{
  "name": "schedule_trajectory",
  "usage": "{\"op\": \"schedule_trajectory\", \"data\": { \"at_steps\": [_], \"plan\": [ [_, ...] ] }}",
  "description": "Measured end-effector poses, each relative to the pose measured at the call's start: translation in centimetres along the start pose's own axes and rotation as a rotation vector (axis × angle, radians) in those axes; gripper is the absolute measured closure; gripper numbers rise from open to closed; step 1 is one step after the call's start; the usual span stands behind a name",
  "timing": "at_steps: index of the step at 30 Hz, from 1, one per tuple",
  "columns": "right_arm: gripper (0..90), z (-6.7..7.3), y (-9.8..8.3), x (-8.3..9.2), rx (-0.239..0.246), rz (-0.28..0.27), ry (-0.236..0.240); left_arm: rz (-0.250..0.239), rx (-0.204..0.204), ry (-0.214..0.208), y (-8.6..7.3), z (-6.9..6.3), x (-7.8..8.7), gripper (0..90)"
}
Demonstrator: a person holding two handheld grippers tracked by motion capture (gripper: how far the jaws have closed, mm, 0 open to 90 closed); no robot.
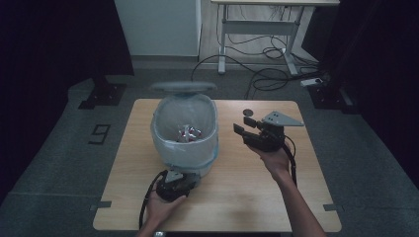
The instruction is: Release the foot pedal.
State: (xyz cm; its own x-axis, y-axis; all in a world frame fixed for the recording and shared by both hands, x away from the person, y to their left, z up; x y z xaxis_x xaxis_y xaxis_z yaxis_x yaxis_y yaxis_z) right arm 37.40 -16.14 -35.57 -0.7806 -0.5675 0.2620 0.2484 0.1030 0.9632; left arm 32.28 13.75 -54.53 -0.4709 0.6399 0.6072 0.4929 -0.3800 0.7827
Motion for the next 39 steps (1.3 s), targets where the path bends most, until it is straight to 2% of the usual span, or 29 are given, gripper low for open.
{"op": "schedule_trajectory", "data": {
  "at_steps": [2,10,16,23,25,31,39],
  "plan": [
    [50.0,-0.1,-0.7,0.3,-0.004,0.004,0.001,-0.027,0.001,-0.002,0.1,-0.1,0.5,44.2],
    [49.9,-0.5,-2.8,1.3,-0.007,0.015,0.001,-0.027,0.014,-0.01,-0.3,0.3,1.4,38.5],
    [49.5,-0.6,-5.8,2.0,-0.003,0.053,-0.006,-0.02,0.009,-0.006,-0.4,0.4,1.4,37.3],
    [49.5,-1.0,-8.2,2.4,-0.023,0.065,-0.007,-0.011,0.0,-0.009,-0.4,0.2,1.5,36.9],
    [49.4,-1.4,-9.4,2.6,-0.024,0.08,-0.015,-0.008,-0.003,-0.013,-0.4,0.1,1.5,36.7],
    [49.3,-2.4,-11.3,3.3,-0.048,0.09,-0.026,-0.001,0.003,-0.016,-0.5,0.2,1.5,36.2],
    [49.1,-3.6,-14.0,3.7,-0.074,0.129,-0.046,0.009,0.003,-0.01,-0.5,0.2,1.3,35.2]
  ]
}}
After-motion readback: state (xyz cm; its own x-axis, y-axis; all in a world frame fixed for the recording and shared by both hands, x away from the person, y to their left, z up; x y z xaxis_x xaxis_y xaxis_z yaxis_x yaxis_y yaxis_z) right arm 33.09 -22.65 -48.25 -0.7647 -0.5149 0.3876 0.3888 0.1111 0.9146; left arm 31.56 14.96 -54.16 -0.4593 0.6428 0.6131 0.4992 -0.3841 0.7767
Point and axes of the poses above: each handheld gripper's, and its own axes: x roughly backward along the jaws, y roughly out of its top, z roughly to its left, the point moved 2 cm from there along -x, roughly forward along the jaws, and after that the axes turned 6 degrees about -y, right-handed, at the moved point
